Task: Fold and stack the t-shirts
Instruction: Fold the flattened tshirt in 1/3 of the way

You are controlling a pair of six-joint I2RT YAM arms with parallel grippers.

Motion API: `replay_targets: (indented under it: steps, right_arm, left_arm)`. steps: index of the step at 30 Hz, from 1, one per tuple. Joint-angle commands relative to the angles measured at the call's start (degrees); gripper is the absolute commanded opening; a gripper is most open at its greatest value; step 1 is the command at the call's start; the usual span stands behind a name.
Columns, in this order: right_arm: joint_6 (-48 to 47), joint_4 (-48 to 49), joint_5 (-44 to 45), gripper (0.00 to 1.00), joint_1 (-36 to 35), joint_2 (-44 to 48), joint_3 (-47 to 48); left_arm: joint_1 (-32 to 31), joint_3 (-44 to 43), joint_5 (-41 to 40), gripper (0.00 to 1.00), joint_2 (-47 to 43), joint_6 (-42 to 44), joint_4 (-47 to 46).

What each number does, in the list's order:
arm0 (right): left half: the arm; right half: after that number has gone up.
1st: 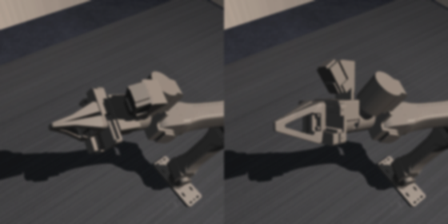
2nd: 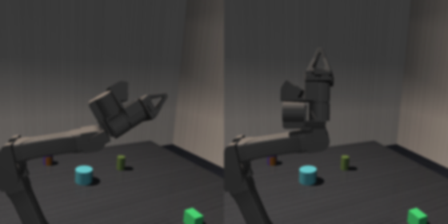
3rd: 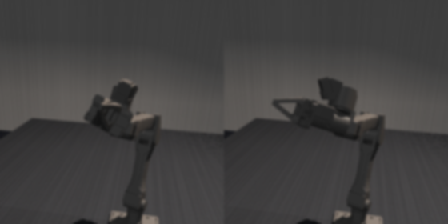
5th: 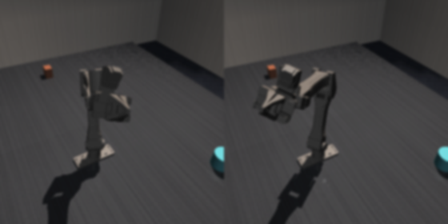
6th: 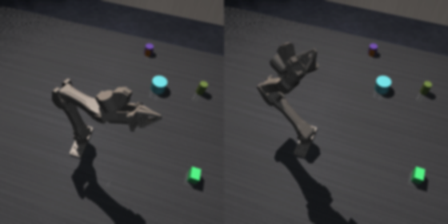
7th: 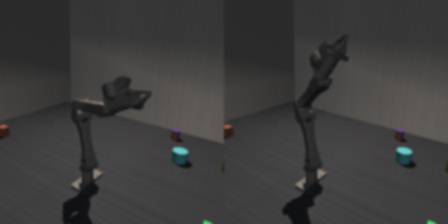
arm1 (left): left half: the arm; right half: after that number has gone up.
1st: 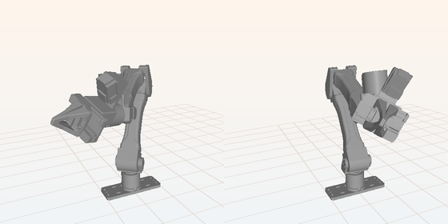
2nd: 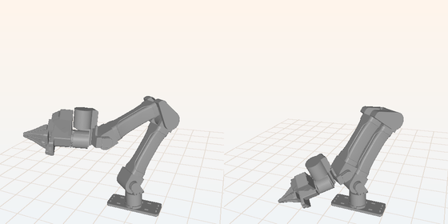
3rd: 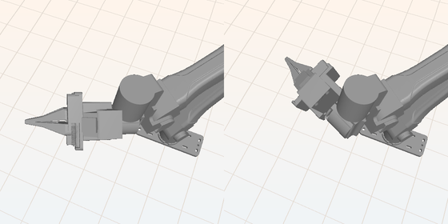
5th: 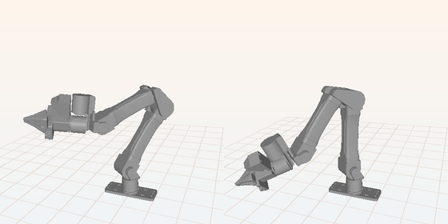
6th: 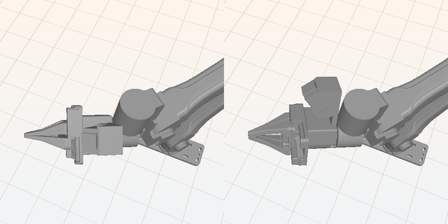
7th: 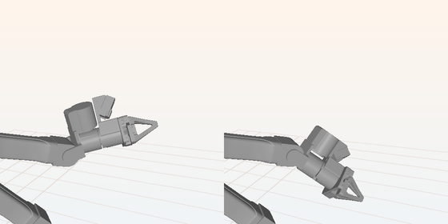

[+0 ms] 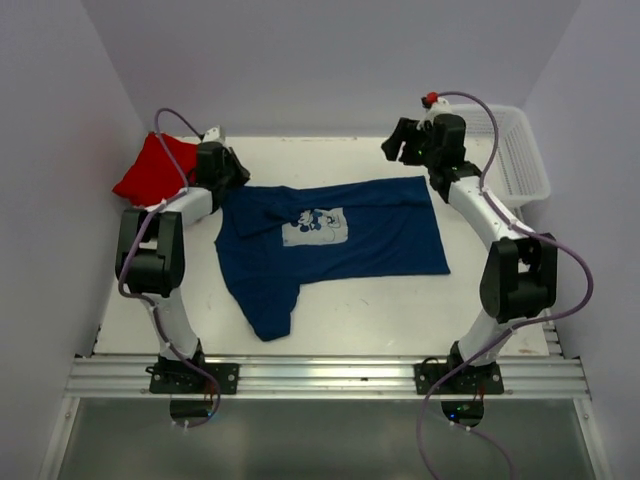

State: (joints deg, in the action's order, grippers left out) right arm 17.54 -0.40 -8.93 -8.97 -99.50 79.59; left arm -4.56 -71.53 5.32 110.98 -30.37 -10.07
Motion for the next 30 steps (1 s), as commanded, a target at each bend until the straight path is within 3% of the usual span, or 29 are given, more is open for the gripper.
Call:
replay_targets:
  steps: [1,3,5,10,13,17,21,30]
  right_arm:
    - [4.9,4.5,-18.7,0.59,-1.7,-2.7,1.5]
    - [7.1,3.8,-22.9,0.49,-3.2,-5.8,4.5]
    - [8.1,0.6,-28.9,0.45,-6.9,-12.4,11.0]
    - [2.3,-17.8,-32.1,0.47,-14.8,-27.0,30.6]
    - [0.8,-20.5,-31.8,0.49,-17.6,-30.4,34.9]
    - [-3.2,-33.6,-30.8,0.55,-20.6,-38.6,49.6]
    - [-5.3,-38.2,-30.1,0.58,-23.3,-44.9,55.3]
    - [-4.2,-36.5,-30.2,0.53,-24.1,-50.2,58.7]
  left_arm:
    - [-1.8,2.4,1.2,0.0,-3.8,2.2,-1.3]
    - [-2.0,4.8,1.7,0.0,-4.9,1.4,-0.9]
    - [-2.1,7.7,3.0,0.0,-5.7,0.8,-1.5]
    - [-2.3,12.5,2.6,0.0,-10.6,-0.6,-0.7]
    - [-2.3,14.4,2.0,0.0,-12.7,-0.7,-0.7]
    - [-2.3,17.1,1.7,0.0,-15.2,-1.1,-0.6]
    - [-2.3,19.0,2.1,0.0,-16.9,-1.3,-1.0]
    - [-2.3,22.0,2.9,0.0,-18.6,-2.1,-2.1]
